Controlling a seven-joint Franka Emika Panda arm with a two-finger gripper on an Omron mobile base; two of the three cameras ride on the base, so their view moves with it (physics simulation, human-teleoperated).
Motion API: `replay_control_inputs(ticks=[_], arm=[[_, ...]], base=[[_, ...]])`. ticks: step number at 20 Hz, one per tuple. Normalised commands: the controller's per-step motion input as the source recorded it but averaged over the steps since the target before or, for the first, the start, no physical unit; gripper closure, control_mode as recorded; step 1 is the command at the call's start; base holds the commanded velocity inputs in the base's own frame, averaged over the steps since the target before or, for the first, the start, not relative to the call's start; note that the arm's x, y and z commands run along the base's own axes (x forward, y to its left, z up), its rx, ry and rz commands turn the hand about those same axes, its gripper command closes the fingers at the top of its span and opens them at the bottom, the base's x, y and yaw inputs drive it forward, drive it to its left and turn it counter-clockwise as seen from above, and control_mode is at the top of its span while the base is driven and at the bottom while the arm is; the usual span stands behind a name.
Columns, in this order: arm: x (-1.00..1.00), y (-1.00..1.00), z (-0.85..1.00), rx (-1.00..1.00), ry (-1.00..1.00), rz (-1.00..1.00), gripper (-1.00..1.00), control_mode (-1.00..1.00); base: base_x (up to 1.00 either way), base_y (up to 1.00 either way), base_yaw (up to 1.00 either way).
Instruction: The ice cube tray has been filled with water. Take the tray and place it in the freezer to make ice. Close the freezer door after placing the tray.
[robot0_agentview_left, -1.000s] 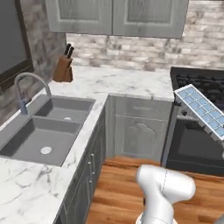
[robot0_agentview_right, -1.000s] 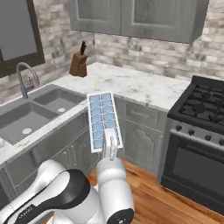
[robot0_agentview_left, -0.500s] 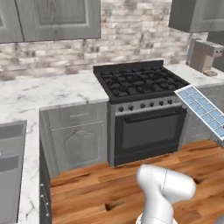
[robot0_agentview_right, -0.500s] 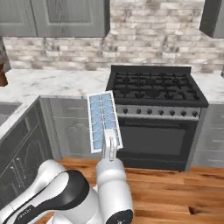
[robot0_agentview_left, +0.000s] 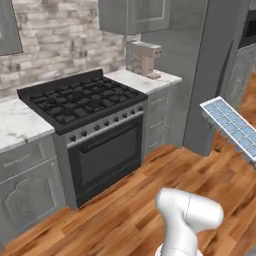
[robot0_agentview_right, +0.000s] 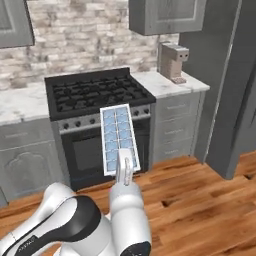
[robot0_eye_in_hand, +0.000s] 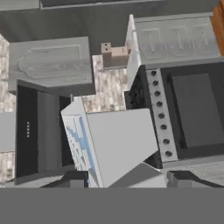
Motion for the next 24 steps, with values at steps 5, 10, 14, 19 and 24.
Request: replay_control_inputs(ticks=[5,10,14,19,24], arm=[[0.00,0.00,0.00,0.00,0.00,0.00,1.00,1.00],[0.00,0.00,0.00,0.00,0.00,0.00,1.00,1.00],[0.00,0.00,0.00,0.00,0.00,0.00,1.00,1.00],[0.00,0.00,0.00,0.00,0.00,0.00,1.00,1.00],[0.00,0.00,0.00,0.00,0.00,0.00,1.00,1.00]], base=[[0.41,0.13,-0.55],[0.71,0.07,-0.59],[0.86,0.18,-0.67],[0.91,0.06,-0.58],[1.00,0.15,-0.39]])
